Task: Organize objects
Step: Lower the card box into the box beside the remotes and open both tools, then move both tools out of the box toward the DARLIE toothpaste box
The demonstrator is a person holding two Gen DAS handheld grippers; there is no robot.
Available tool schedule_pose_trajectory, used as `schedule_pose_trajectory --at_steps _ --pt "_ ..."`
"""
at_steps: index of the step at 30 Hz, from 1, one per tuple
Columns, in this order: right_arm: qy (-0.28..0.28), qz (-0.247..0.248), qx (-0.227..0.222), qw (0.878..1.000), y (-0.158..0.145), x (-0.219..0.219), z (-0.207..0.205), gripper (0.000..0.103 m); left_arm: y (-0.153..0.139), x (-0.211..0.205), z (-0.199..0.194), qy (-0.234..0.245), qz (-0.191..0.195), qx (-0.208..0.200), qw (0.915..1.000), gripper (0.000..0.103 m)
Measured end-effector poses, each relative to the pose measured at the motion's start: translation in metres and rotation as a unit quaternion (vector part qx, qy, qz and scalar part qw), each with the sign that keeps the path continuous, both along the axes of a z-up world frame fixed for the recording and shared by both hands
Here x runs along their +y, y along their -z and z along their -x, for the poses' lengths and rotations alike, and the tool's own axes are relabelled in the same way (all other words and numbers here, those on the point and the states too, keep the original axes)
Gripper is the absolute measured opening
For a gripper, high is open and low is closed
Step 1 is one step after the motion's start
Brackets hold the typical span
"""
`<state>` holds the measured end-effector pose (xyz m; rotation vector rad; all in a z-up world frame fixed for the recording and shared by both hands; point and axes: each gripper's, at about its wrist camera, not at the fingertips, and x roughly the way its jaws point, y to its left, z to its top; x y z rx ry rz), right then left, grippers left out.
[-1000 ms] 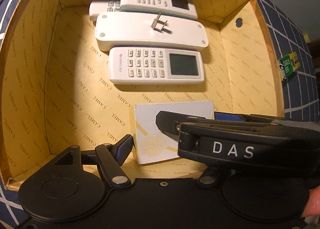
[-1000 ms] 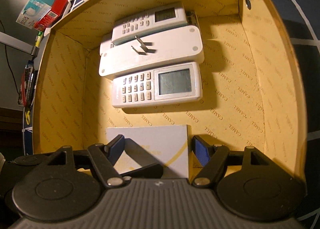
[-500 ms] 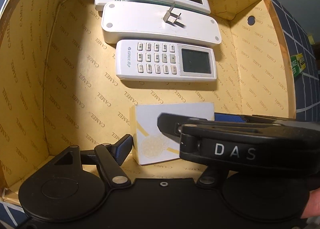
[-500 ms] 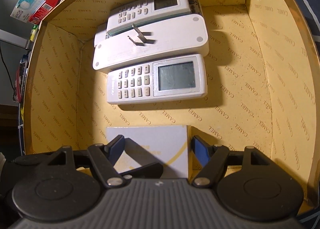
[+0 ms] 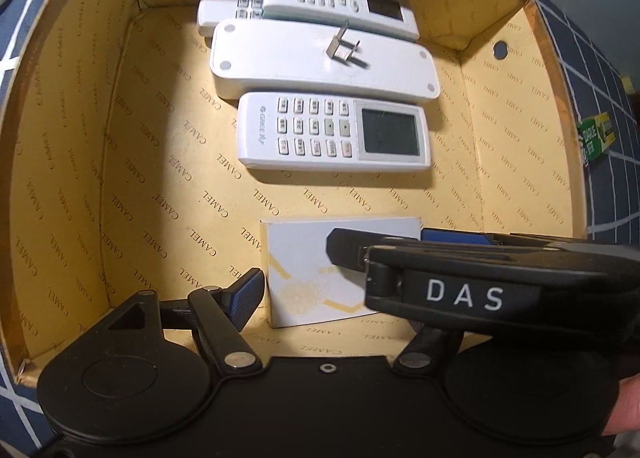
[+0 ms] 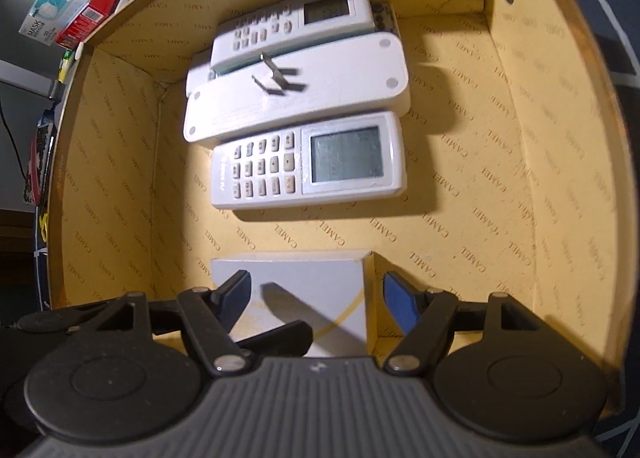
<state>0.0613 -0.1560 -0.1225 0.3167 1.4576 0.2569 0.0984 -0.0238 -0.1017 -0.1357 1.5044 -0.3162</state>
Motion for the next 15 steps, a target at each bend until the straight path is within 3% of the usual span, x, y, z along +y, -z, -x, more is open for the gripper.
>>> schedule_pose_trajectory --at_steps 15 --pt "-0.024 -0.007 -0.068 0.997 -0.061 -0.036 0.006 0.077 -0.052 -0.029 0.018 -0.039 -0.016 -0.057 0.9975 0.084"
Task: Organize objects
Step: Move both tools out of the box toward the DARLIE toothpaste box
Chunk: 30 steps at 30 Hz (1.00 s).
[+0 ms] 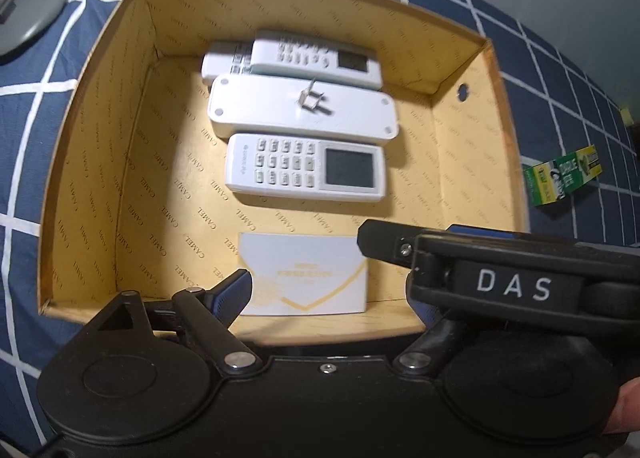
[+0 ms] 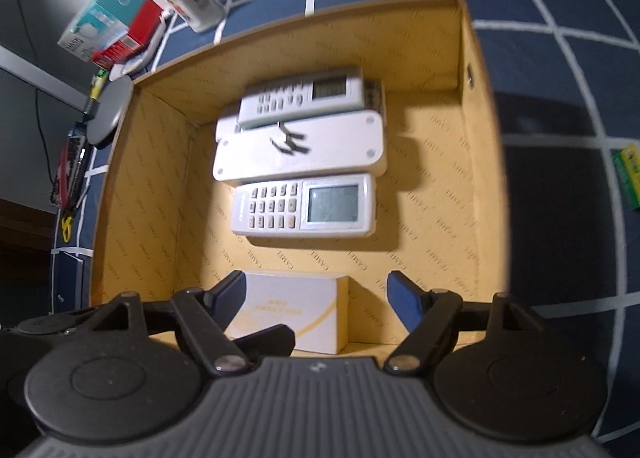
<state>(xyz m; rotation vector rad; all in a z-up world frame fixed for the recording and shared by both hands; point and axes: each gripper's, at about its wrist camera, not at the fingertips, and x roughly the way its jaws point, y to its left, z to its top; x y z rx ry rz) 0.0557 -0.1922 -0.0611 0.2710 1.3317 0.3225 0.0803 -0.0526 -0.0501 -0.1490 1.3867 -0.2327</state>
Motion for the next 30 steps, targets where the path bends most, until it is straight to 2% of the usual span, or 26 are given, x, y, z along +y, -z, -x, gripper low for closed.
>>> schedule_pose_trajectory --at_steps 3,8,15,21,23,30 --pt "-0.004 -0.001 -0.013 1.0 -0.012 -0.013 0.003 0.082 -0.011 -0.013 0.005 -0.003 -0.007 -0.011 0.9999 0.09" --pt "-0.005 -0.004 -0.034 0.999 -0.031 -0.052 0.003 0.091 -0.027 -0.043 0.009 -0.005 -0.014 -0.025 0.9996 0.091" --pt "0.006 0.001 -0.056 0.998 -0.049 -0.122 -0.004 0.095 -0.04 -0.098 0.014 -0.008 -0.028 -0.045 0.9986 0.095" --pt "0.01 0.008 -0.063 0.998 -0.057 -0.186 -0.008 0.099 -0.044 -0.153 0.016 -0.01 -0.038 -0.05 0.998 0.098" --pt "0.007 0.013 -0.064 0.998 -0.058 -0.207 -0.009 0.103 -0.043 -0.171 0.017 -0.009 -0.04 -0.05 0.9979 0.099" --pt "0.014 0.033 -0.068 0.997 -0.06 -0.284 -0.013 0.103 -0.037 -0.228 0.021 -0.012 -0.057 -0.048 0.9971 0.103"
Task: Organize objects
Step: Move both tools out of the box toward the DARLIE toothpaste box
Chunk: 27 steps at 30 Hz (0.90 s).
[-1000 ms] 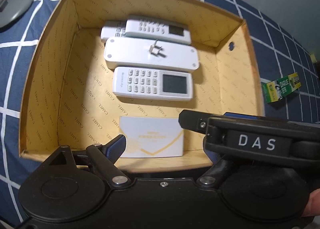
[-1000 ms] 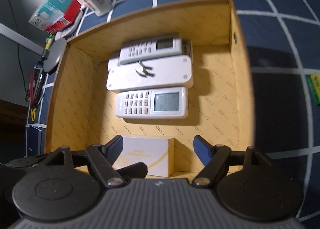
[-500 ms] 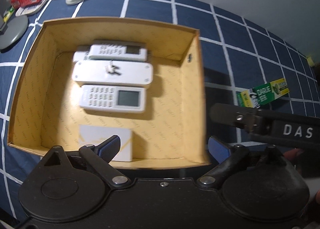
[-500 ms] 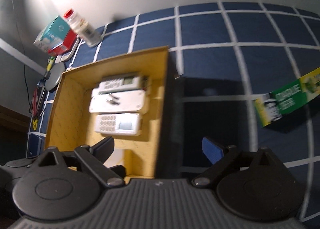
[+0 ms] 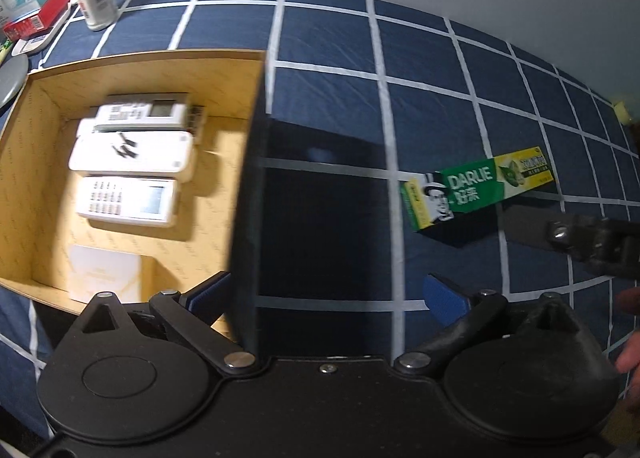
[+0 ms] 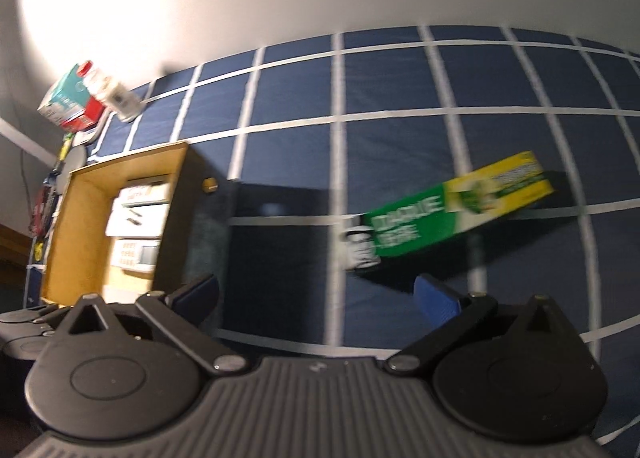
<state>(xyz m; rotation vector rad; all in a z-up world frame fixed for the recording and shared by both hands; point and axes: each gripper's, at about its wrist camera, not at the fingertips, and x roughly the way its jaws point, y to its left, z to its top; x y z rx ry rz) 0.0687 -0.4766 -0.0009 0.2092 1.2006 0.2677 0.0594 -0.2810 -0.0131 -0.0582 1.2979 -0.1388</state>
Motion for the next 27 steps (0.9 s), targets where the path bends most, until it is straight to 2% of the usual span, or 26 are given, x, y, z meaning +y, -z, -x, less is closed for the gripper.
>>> schedule_pose_trajectory --at_steps 5,13,21,27 --pt "-0.002 0.017 0.001 1.0 0.004 -0.048 -0.005 0.103 0.002 -0.034 0.003 -0.003 -0.007 -0.007 0.9999 0.103" --pt "-0.015 0.03 0.009 0.999 0.011 -0.109 -0.02 0.103 0.007 -0.065 0.001 -0.042 -0.008 -0.009 0.999 0.103" --pt "-0.04 0.035 0.027 0.998 0.03 -0.137 -0.053 0.103 0.016 -0.078 -0.013 -0.075 -0.012 -0.002 0.9971 0.103" --pt "-0.055 0.034 0.049 0.997 0.053 -0.145 -0.085 0.103 0.038 -0.084 -0.032 -0.101 -0.02 0.016 0.9946 0.103"
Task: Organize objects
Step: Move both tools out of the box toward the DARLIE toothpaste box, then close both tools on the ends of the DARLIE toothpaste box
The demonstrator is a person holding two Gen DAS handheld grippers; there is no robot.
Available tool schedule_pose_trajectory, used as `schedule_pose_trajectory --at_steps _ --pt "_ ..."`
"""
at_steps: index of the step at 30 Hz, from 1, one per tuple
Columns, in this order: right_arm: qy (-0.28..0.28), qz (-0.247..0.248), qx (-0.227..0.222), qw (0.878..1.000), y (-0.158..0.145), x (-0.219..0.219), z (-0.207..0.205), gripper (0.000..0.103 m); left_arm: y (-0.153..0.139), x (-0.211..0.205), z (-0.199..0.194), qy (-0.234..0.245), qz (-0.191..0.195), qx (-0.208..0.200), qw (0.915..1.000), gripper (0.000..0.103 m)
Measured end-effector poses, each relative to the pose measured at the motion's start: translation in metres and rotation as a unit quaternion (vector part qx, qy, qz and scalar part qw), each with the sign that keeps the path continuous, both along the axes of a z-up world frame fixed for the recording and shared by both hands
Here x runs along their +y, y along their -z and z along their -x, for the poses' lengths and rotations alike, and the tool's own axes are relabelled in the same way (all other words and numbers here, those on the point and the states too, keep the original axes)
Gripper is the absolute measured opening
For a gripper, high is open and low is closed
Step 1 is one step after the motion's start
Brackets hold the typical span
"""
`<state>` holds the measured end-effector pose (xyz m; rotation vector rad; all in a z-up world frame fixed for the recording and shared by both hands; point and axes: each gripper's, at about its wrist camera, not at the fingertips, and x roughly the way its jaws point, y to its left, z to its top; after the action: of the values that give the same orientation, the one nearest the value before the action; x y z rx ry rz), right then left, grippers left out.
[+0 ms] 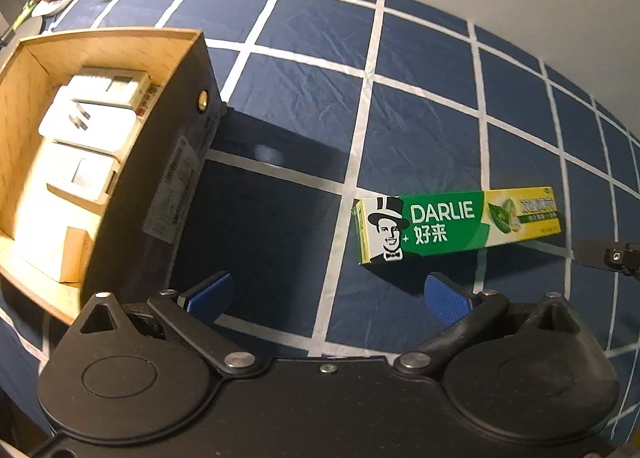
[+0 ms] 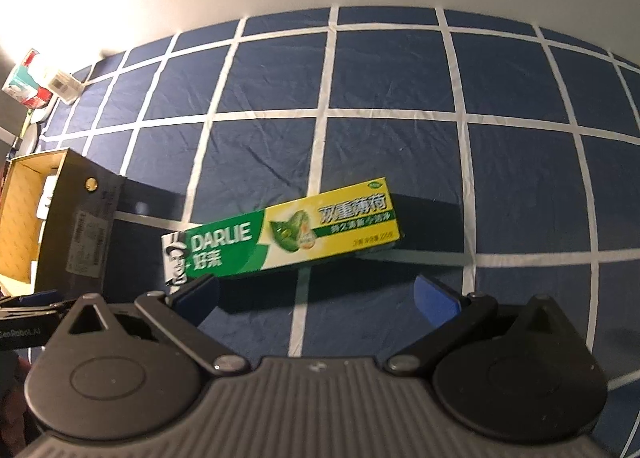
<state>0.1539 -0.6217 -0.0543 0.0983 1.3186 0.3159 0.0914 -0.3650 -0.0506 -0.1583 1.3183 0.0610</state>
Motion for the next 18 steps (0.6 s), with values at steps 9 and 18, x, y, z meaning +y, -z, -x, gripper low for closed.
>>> schedule_pose_trajectory --at_steps 9,18 --pt "-0.023 0.0 0.034 0.999 0.042 -0.006 -0.044 0.103 0.037 -0.021 -0.024 0.001 0.0 0.032 0.9995 0.103" --pt "-0.042 -0.007 0.072 0.996 0.085 -0.002 -0.072 0.103 0.064 -0.04 -0.047 0.004 0.01 0.052 0.9986 0.103"
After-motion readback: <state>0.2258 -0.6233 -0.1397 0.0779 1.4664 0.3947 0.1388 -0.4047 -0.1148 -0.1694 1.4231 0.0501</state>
